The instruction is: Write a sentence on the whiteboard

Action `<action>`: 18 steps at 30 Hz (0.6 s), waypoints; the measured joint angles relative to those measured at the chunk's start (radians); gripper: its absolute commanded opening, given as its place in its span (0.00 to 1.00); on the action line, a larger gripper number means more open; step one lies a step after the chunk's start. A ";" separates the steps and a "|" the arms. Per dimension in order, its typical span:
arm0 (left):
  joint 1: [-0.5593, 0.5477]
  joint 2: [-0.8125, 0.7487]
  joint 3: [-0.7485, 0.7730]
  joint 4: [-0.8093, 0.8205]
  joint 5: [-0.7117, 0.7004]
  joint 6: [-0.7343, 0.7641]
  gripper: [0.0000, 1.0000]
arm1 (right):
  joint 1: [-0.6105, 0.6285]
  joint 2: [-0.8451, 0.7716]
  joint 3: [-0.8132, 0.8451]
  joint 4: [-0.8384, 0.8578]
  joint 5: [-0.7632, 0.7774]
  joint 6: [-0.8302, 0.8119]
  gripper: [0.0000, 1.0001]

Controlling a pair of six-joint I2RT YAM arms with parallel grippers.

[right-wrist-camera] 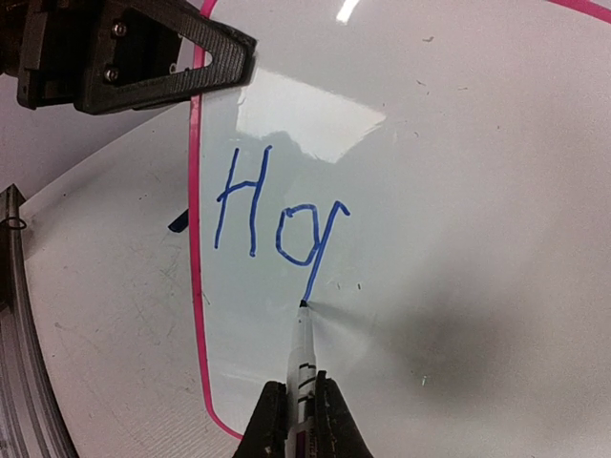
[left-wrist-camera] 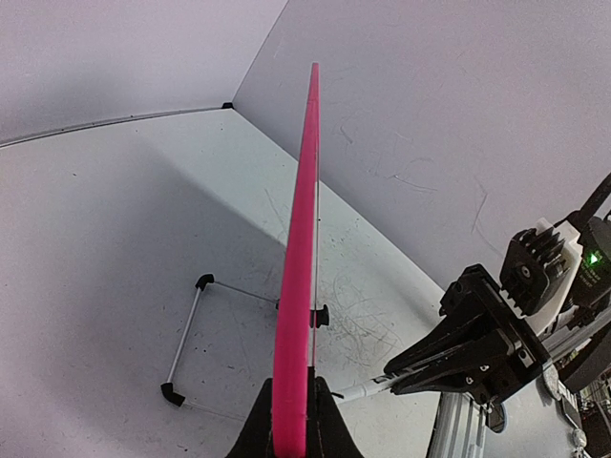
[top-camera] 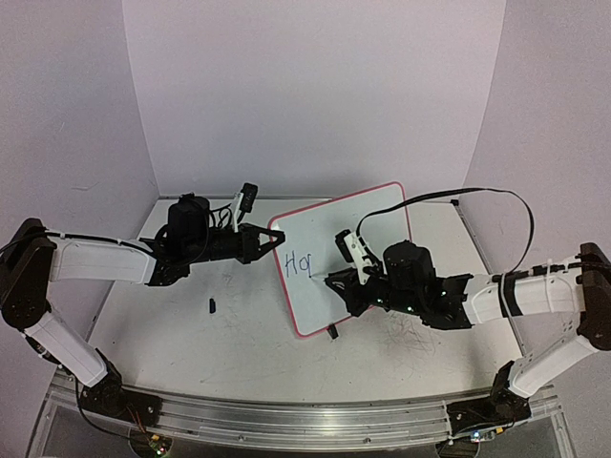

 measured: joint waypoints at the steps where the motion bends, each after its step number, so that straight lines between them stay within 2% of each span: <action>1: 0.000 0.000 0.000 0.000 0.000 0.000 0.00 | 0.000 0.000 0.000 0.000 0.000 0.000 0.00; 18: 0.000 0.000 0.000 0.000 0.001 0.000 0.00 | 0.006 -0.038 0.004 -0.014 0.000 0.014 0.00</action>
